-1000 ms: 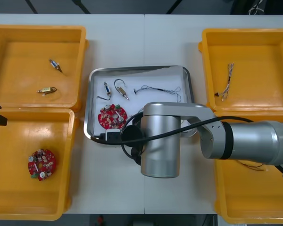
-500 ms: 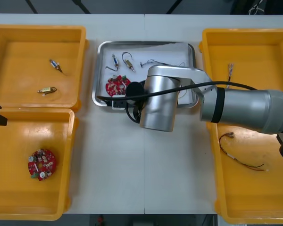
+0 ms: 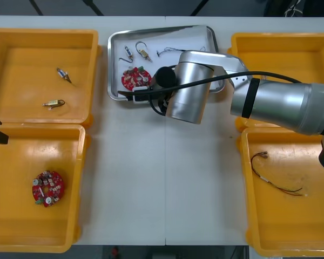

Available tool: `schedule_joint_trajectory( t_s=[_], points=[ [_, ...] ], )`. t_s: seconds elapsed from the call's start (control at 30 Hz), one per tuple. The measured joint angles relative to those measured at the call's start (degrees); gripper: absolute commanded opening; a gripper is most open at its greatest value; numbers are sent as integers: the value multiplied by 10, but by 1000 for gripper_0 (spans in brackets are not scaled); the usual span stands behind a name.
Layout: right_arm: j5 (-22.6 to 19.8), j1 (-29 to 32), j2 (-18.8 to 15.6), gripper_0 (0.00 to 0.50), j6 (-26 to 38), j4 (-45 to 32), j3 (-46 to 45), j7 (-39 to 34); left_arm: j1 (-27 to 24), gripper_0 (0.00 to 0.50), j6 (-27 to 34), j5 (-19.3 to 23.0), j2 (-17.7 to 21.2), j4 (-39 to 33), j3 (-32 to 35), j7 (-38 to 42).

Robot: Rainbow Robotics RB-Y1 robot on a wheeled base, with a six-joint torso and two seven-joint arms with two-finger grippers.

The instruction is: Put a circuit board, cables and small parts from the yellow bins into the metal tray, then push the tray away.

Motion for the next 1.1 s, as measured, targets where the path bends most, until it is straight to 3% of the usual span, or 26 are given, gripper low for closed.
schedule_joint_trajectory(
  t_s=[0.5, 0.77, 0.83, 0.87, 0.93, 1.0, 1.1],
  points=[
    [0, -37, 18, 0, -133, 144, 0, 0, 0, 500, 0, 0, 0, 0, 0, 0],
    [1, -41, 23, 1, -163, 168, 0, 0, 0, 500, 0, 0, 0, 0, 0, 0],
    [1, -41, 23, 163, -163, 168, 0, 0, 0, 500, 0, 0, 0, 0, 0, 0],
    [1, -41, 23, 222, -163, 168, 0, 0, 0, 500, 0, 0, 0, 0, 0, 0],
    [1, -41, 24, 403, -163, 168, 0, 0, 0, 500, 0, 0, 0, 0, 0, 0],
    [1, -42, 24, 489, -161, 168, 0, 0, 0, 500, 0, 0, 0, 0, 0, 0],
    [1, -42, 24, 500, -146, 166, 0, 0, 0, 500, 0, 0, 0, 0, 0, 0]
  ],
)
